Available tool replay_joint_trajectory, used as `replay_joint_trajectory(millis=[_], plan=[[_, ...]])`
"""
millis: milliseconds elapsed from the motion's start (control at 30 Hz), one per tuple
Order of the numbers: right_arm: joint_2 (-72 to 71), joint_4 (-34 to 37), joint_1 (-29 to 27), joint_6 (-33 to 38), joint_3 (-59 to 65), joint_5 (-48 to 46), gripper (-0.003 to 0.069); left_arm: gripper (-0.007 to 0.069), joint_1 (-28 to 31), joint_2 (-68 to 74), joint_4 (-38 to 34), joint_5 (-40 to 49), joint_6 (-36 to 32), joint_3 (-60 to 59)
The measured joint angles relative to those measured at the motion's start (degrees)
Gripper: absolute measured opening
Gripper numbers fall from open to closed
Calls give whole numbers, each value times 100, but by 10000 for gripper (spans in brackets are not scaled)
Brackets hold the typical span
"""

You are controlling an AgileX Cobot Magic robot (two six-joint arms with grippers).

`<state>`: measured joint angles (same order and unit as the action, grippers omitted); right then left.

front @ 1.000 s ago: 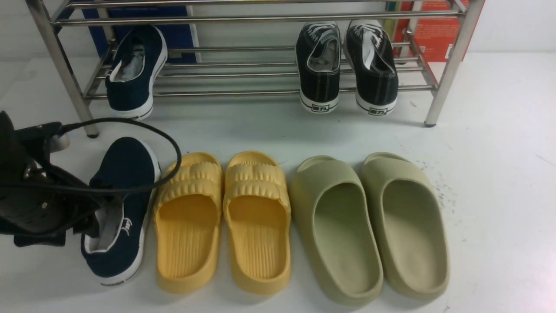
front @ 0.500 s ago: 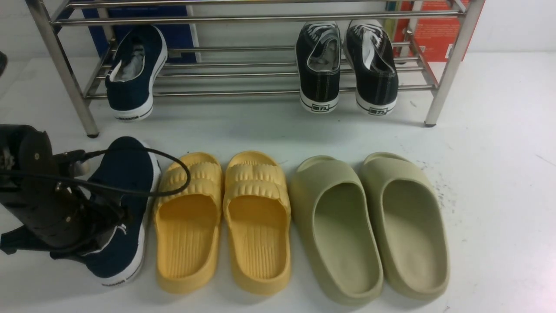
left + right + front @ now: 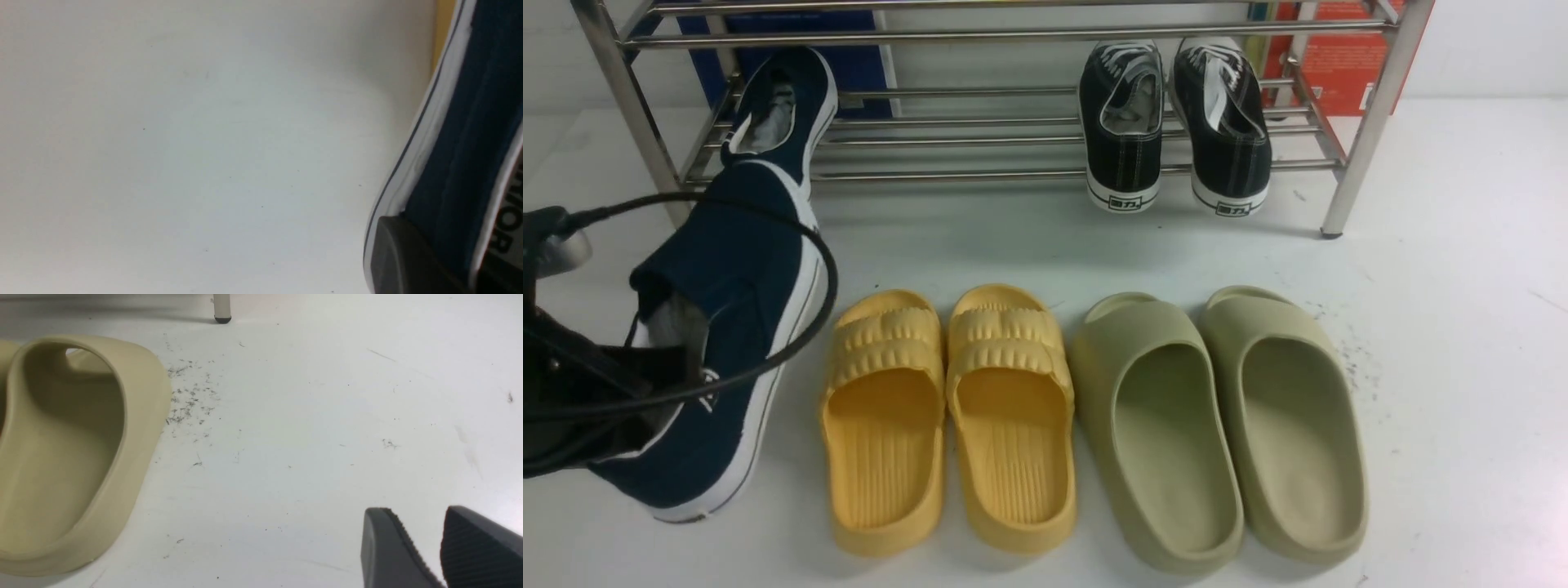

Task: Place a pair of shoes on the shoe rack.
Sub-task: Use the left arm to put a shoe into the shoe rack

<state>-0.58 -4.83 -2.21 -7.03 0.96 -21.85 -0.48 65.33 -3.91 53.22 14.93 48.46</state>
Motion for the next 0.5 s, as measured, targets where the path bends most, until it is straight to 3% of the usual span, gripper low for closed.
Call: replay_joint_trajectory(millis=[200,300,500], plan=[[0,0,0,0,0,0,239,4,-663,278,-275,-163,-192,0],[0,0,0,0,0,0,239,4,-1059,749,-282,-472,30,152],[0,0,0,0,0,0,239,4,-1144,1725,-129,-672,277,1111]])
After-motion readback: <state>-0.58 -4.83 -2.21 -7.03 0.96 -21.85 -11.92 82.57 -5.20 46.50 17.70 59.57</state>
